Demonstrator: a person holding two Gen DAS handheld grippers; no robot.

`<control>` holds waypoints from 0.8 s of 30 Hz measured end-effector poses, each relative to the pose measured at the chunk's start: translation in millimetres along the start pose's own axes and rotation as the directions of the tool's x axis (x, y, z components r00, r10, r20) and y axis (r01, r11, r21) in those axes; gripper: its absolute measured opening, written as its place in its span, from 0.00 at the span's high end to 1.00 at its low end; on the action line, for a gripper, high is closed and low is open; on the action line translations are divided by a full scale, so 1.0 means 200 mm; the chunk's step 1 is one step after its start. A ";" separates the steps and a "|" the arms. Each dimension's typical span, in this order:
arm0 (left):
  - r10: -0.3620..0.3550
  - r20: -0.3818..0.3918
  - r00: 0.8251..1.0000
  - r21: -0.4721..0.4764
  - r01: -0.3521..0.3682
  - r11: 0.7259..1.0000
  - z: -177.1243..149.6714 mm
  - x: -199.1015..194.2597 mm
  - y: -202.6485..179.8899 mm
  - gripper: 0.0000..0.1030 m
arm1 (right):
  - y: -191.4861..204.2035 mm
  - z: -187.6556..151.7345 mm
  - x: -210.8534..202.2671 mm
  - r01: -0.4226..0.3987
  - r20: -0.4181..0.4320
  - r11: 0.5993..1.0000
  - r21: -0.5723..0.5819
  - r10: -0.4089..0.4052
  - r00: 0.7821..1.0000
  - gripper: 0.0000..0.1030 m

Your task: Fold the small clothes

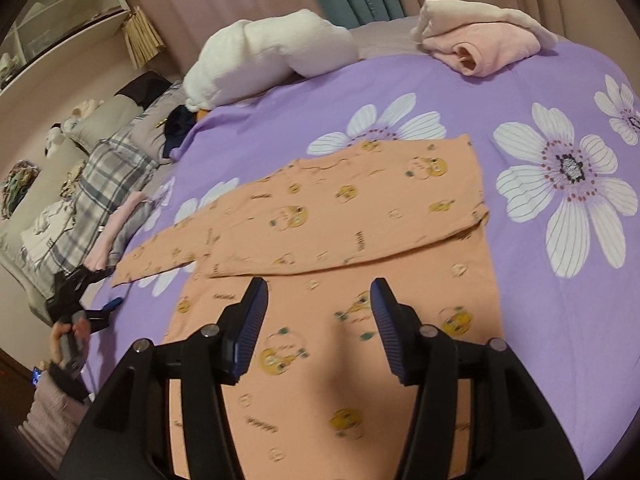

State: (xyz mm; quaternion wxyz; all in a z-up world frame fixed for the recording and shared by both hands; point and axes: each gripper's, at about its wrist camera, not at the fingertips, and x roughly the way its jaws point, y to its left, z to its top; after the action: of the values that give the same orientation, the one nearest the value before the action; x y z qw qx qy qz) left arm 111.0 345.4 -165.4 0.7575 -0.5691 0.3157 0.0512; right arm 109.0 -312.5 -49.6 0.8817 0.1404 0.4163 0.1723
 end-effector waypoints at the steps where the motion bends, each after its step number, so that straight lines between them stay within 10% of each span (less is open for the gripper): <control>1: -0.007 0.011 1.000 -0.011 0.007 1.000 0.02 0.00 0.01 0.35 | 0.01 -0.01 0.00 -0.007 0.002 1.000 0.004 0.007 1.000 0.47; 11: -0.019 0.090 0.996 -0.056 0.024 0.998 0.19 0.08 0.03 0.36 | 0.11 -0.06 -0.04 -0.017 -0.002 1.000 -0.007 0.017 1.000 0.47; 16: 0.127 0.093 0.988 -0.016 -0.126 0.992 0.19 0.10 0.00 0.86 | 0.12 -0.09 -0.01 -0.001 -0.024 1.000 -0.010 0.001 1.000 0.47; 24: 0.210 0.121 0.970 0.123 -0.224 0.967 0.11 0.03 -0.17 0.92 | 0.10 -0.13 0.00 -0.002 -0.032 1.000 -0.005 0.002 0.999 0.47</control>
State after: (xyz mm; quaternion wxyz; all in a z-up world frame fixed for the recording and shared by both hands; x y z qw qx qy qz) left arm 140.4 350.9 -137.3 0.8002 -0.4745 0.3378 0.1428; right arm 85.2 -291.8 -56.7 0.8750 0.1360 0.4297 0.1764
